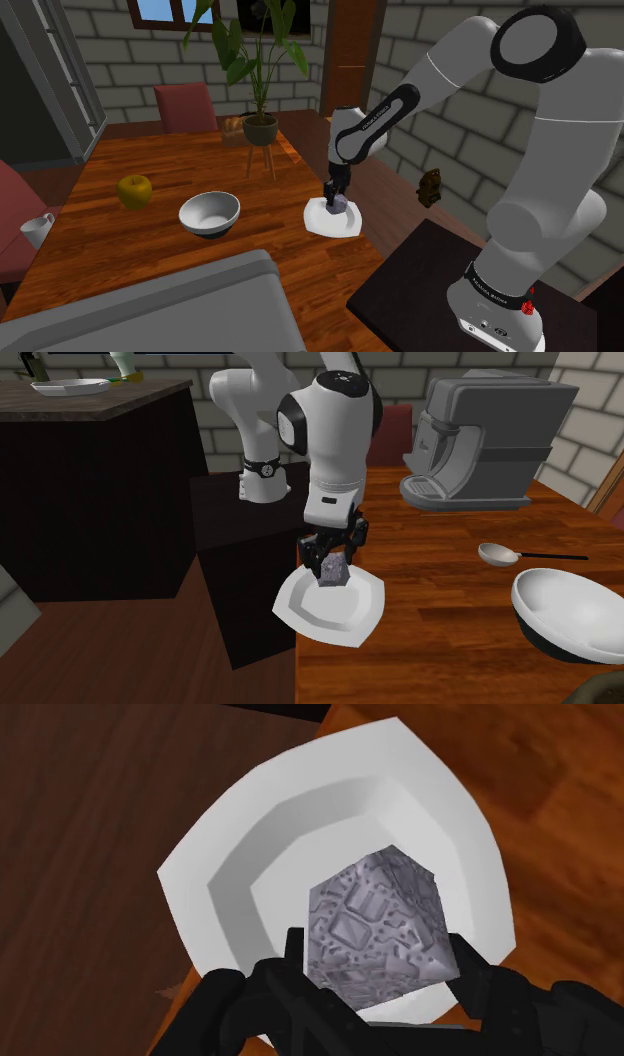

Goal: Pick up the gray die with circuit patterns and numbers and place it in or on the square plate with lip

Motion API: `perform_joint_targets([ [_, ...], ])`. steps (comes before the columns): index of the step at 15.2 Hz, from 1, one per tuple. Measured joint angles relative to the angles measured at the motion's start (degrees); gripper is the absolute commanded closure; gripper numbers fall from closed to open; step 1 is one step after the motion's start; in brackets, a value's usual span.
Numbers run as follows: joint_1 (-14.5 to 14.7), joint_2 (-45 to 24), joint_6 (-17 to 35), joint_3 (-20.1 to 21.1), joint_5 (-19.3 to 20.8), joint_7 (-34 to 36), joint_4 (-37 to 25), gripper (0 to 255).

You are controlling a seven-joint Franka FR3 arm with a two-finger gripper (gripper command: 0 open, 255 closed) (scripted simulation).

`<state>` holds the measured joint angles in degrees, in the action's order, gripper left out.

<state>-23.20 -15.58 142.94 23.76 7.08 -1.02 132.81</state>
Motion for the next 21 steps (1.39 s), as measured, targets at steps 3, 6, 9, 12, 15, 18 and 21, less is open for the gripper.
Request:
perform_joint_targets([
  [3,0.51,-2.17,1.94,-0.80,1.48,0.91,-0.06,255],
  [6,1.10,-4.24,3.62,-1.62,2.85,1.80,-0.31,255],
  [9,1.31,-4.78,4.13,-1.85,3.22,2.10,-0.31,255],
  [12,1.33,-4.83,4.19,-1.87,3.26,2.13,-0.31,255],
  [15,1.33,-4.83,4.20,-1.87,3.26,2.13,-0.32,0],
  [18,1.33,-4.83,4.20,-1.87,3.26,2.13,-0.32,0],
  [21,0.56,-2.94,2.36,-1.10,1.98,1.05,-0.42,0],
])
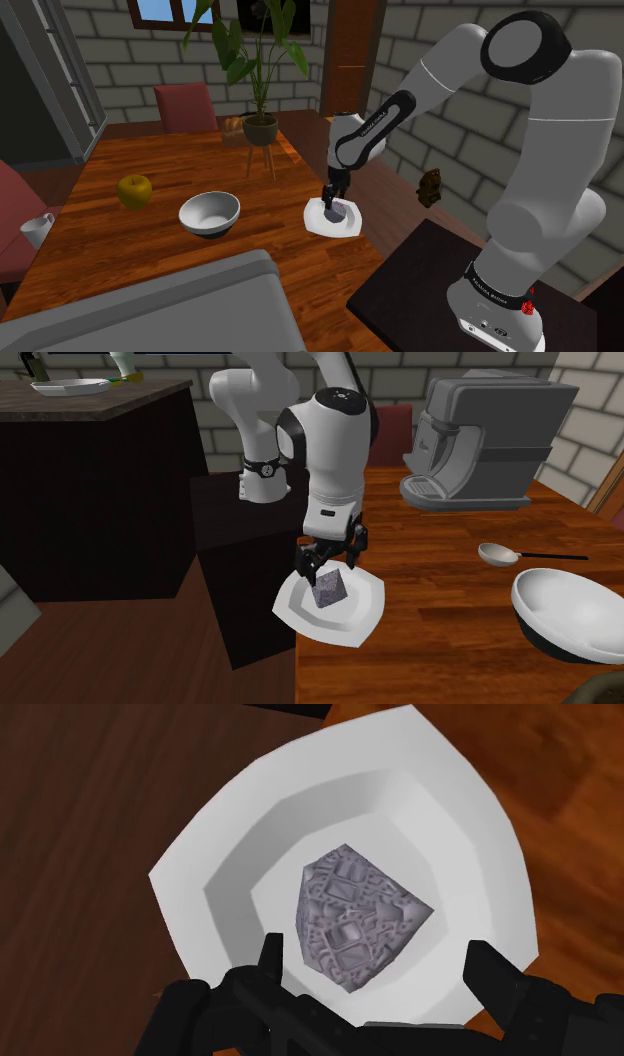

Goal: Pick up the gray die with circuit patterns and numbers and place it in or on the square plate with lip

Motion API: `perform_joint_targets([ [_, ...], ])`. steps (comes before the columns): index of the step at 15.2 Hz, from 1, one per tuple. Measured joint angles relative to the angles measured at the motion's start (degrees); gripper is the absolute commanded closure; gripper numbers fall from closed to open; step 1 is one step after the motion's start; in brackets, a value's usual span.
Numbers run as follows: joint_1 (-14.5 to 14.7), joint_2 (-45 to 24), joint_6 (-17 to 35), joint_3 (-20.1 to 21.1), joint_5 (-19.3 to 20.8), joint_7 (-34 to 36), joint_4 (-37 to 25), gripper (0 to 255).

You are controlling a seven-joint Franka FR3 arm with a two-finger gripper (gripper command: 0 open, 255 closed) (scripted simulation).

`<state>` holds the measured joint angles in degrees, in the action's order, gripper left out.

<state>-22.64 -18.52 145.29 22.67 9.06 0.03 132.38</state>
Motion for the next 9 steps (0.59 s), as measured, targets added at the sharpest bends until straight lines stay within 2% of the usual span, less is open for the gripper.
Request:
perform_joint_targets([
  [3,-1.08,3.55,-3.72,1.31,-2.42,-1.76,-0.50,0],
  [9,-1.15,4.50,-4.62,1.69,-3.09,-1.98,-0.45,0],
])
